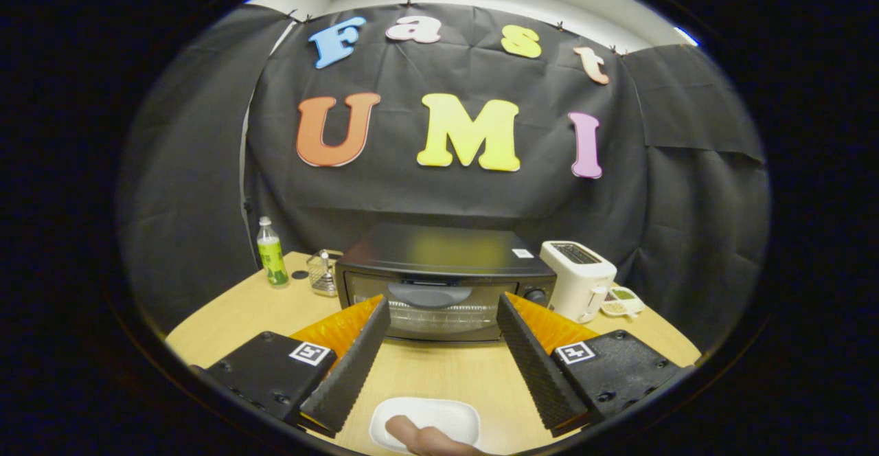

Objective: Open the toaster oven, put the food inside, and close the toaster oven door.

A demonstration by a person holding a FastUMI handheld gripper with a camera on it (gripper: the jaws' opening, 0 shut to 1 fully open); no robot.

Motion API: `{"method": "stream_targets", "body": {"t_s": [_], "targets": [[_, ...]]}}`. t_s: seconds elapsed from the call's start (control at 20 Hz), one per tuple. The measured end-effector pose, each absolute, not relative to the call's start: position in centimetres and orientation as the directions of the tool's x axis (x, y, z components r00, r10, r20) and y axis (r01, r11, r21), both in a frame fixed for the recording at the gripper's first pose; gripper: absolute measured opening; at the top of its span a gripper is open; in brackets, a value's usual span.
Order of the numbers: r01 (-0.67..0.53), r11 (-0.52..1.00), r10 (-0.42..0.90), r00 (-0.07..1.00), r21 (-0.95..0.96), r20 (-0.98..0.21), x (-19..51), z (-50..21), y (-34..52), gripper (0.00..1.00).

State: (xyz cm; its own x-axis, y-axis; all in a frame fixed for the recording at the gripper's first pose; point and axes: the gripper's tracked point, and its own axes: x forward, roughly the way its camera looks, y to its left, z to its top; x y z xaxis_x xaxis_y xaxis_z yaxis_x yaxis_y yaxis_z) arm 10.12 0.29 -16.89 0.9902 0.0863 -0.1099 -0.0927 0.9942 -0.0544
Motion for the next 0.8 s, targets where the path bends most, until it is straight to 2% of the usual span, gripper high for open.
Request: {"method": "stream_targets", "body": {"t_s": [0.4,0.6,0.8], "targets": [[-0.056,0.998,0.056,0.997,-0.005,-0.045,5.1,-7.0,-2.6,1.0],[0.01,0.999,-0.011,1.0,-0.039,-0.018,2.3,-3.3,-4.8,1.0],[-0.005,1.0,0.005,1.0,-0.006,0.025,-1.1,0.4,-5.1,1.0]]}}
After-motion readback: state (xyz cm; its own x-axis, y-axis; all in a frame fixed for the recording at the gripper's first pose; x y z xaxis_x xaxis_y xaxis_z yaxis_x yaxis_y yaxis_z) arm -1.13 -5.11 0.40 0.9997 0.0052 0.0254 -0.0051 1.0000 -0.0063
